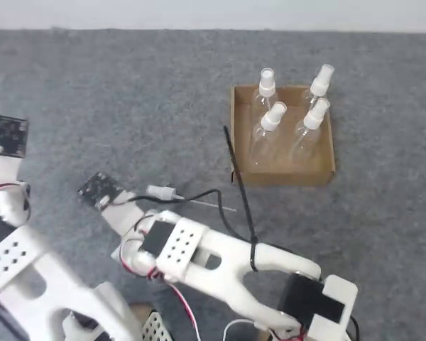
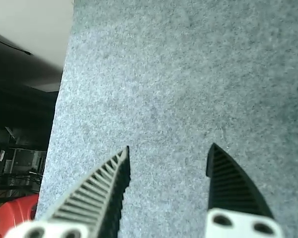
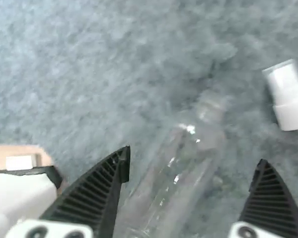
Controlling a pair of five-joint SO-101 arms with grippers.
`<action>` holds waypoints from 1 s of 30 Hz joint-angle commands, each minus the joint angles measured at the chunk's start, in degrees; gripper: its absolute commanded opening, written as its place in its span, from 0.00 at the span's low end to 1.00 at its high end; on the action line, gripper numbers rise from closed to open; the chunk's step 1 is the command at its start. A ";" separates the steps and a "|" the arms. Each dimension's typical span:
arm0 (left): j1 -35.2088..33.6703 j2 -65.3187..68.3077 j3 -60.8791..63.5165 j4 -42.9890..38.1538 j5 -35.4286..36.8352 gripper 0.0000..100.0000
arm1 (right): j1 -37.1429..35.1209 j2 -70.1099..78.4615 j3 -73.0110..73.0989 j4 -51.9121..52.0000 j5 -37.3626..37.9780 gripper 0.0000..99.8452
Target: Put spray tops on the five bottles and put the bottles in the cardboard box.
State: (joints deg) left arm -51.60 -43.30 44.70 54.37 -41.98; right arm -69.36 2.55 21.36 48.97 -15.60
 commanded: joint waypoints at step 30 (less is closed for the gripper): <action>0.44 -0.62 2.95 1.49 -0.35 0.23 | 22.20 -13.76 -17.41 36.35 21.89 0.01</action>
State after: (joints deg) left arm -51.43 -43.30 48.13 55.16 -41.98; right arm -53.98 -2.02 11.60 71.82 0.92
